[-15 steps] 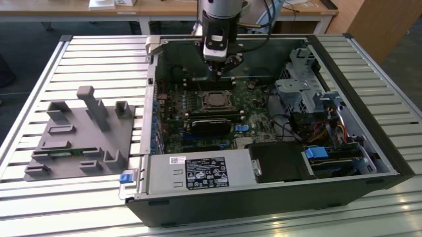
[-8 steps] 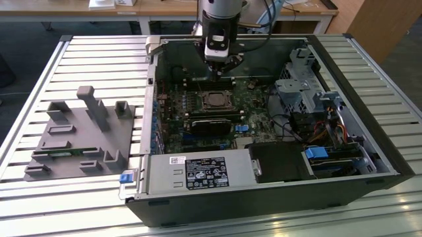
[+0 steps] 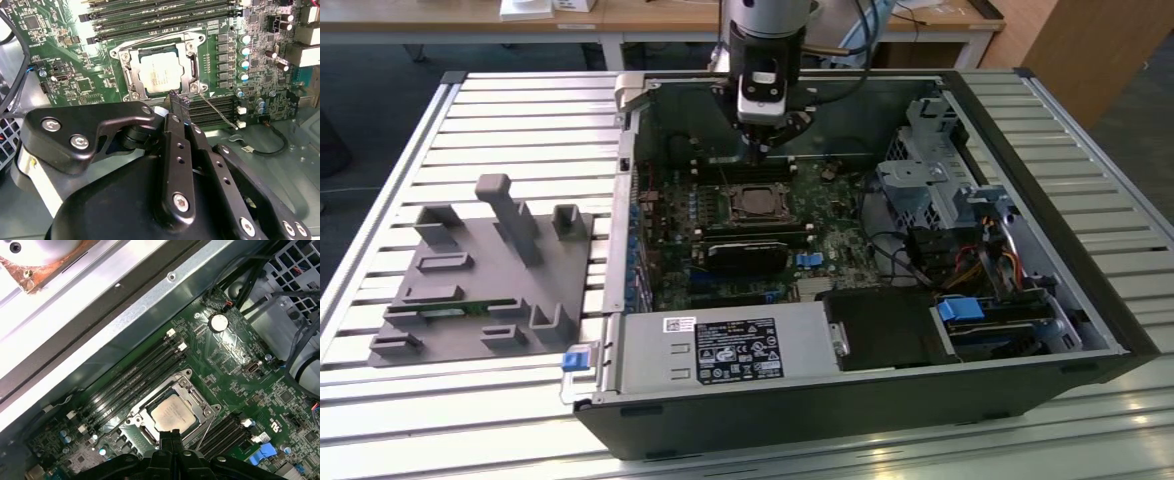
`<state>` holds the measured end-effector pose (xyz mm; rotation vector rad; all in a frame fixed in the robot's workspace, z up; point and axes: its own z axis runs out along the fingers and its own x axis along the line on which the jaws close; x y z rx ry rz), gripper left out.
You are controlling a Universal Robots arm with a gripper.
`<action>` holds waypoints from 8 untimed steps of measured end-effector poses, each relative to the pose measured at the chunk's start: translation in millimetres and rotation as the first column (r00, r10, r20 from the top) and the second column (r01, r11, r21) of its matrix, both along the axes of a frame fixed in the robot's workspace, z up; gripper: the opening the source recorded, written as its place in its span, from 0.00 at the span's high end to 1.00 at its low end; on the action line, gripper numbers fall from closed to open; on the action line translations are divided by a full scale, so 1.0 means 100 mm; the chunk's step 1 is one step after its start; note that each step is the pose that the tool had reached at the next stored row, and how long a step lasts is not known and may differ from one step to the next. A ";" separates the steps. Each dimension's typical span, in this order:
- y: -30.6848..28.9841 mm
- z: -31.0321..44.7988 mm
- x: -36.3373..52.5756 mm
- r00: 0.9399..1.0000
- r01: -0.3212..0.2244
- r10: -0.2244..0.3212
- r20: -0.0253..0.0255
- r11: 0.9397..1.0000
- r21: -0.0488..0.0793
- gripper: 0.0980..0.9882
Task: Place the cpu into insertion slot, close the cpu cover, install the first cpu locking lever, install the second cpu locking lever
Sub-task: 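Install the first cpu locking lever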
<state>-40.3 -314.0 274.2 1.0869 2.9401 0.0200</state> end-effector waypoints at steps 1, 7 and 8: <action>0.000 0.000 0.000 1.000 -0.004 0.004 0.000 1.000 0.000 0.99; 0.000 0.000 0.000 1.000 -0.029 0.029 0.000 1.000 0.000 0.99; 0.000 0.000 0.000 0.999 -0.033 0.033 0.000 0.999 0.000 0.99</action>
